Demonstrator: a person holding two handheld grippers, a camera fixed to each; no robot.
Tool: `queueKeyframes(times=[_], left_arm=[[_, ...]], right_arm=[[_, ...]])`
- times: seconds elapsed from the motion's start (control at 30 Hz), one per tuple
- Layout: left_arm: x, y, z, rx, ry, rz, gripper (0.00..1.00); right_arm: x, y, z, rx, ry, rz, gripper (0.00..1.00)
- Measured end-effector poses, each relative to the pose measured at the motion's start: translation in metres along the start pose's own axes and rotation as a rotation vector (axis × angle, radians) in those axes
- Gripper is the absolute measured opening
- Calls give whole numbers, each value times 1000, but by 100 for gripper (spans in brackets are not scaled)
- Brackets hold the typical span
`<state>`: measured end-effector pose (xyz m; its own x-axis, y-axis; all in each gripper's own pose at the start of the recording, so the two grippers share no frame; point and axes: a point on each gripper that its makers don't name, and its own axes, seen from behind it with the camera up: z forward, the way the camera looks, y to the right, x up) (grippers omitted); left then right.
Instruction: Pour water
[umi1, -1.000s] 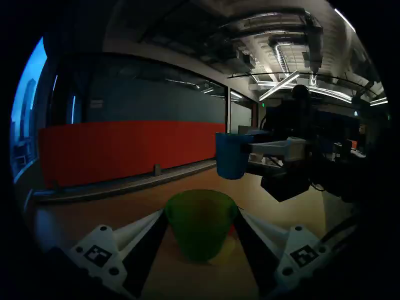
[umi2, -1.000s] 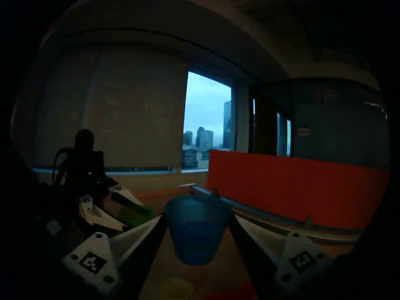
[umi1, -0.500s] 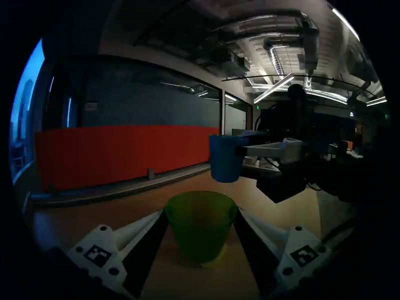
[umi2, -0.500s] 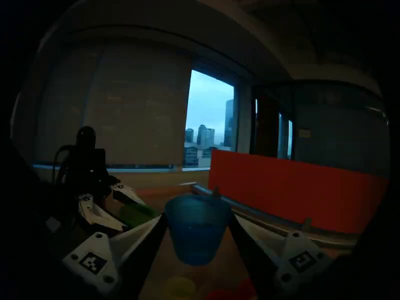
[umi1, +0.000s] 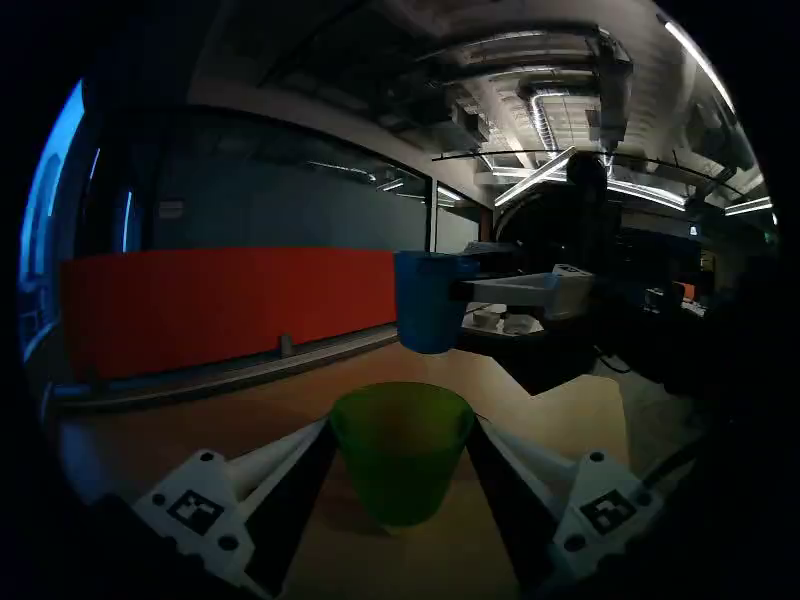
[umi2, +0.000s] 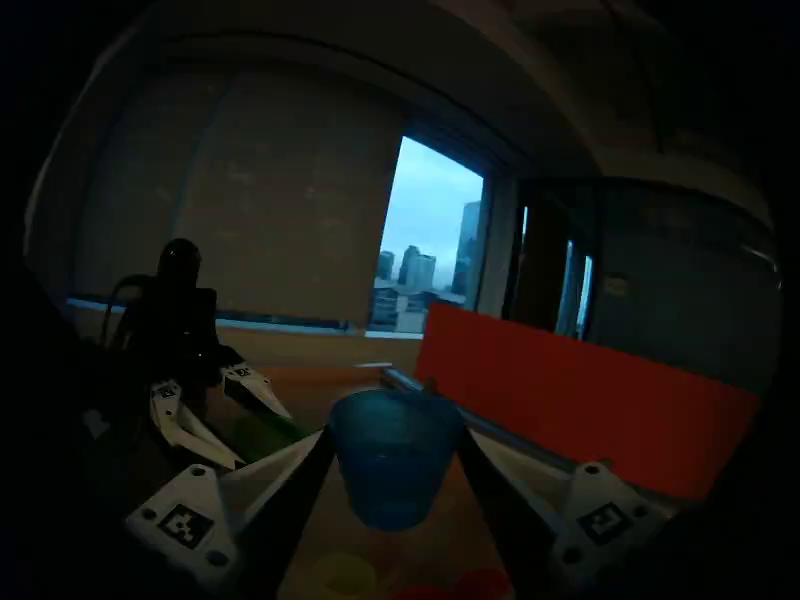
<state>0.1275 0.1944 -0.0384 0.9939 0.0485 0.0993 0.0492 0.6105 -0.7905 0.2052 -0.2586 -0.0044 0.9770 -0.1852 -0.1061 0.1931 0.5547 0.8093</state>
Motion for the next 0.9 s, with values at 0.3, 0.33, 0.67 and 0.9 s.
queueKeyframes(times=[0.3, 0.33, 0.67, 0.9], left_arm=[[0, 7, 2, -17, 2, 0, 88], [-1, 8, 2, -19, 2, -1, 88], [-2, 14, 5, -28, 4, 3, 88], [-1, 17, 5, -33, 10, 6, 88]], right_arm=[[9, 0, 1, 3, -12, -111, 90], [10, -1, 1, 4, -10, -119, 90], [19, -3, 3, 12, -9, -195, 90], [24, -3, 4, 16, -7, -244, 90]])
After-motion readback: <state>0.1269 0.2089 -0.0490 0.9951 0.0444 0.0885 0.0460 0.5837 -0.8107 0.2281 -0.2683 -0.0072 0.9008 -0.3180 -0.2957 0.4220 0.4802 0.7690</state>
